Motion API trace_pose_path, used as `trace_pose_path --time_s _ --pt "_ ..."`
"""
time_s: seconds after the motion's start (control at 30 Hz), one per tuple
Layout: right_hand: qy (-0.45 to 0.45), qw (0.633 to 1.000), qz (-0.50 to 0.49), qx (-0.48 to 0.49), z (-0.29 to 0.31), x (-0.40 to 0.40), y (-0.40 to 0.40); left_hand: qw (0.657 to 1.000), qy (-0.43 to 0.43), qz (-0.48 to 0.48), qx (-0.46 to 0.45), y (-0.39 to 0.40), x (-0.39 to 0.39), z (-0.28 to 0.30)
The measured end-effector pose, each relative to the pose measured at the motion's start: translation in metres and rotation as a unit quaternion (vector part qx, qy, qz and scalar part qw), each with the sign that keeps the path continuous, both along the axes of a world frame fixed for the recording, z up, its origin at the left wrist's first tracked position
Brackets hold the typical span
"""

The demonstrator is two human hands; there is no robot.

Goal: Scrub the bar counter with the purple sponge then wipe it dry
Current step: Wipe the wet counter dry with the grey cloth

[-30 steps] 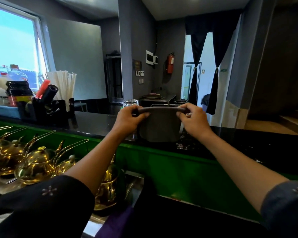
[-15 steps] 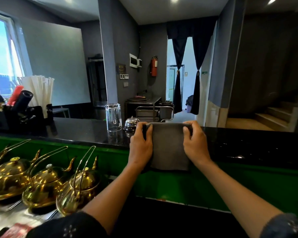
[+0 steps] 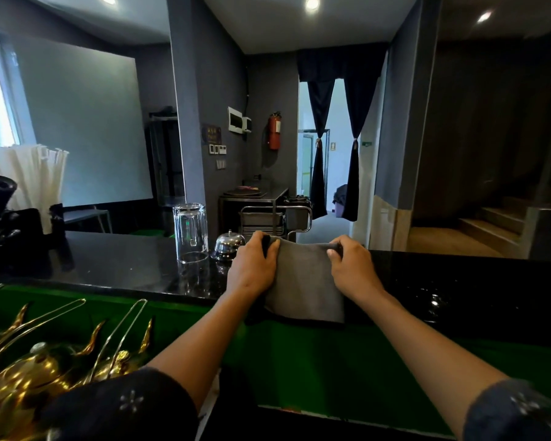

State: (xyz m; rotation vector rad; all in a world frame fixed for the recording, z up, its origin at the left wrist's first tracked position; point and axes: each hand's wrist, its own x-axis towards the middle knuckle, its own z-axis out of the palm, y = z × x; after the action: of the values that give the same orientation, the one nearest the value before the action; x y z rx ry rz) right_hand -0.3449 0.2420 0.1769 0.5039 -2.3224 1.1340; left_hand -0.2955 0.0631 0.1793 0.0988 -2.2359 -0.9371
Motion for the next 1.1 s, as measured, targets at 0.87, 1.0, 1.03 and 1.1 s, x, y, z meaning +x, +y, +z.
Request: trace_pose_path --time_s 0.87,1.0,1.03,1.1 --pt "-0.065 0.913 0.229 0.331 0.024 0.039 0.049 0.912 -0.166 -0.292 -0.235 -0.021 0.047 0.011" --pt "-0.059 0.937 0.227 0.26 0.033 0.036 0.051 0.926 -0.169 -0.294 -0.166 -0.025 0.046 0.022" --pt "-0.054 0.942 0.222 0.246 0.035 0.034 0.05 0.931 -0.163 -0.287 -0.157 -0.026 0.045 0.024" --pt "-0.049 0.954 0.201 0.218 0.037 0.029 0.047 0.94 -0.143 -0.269 -0.151 -0.025 0.04 0.028"
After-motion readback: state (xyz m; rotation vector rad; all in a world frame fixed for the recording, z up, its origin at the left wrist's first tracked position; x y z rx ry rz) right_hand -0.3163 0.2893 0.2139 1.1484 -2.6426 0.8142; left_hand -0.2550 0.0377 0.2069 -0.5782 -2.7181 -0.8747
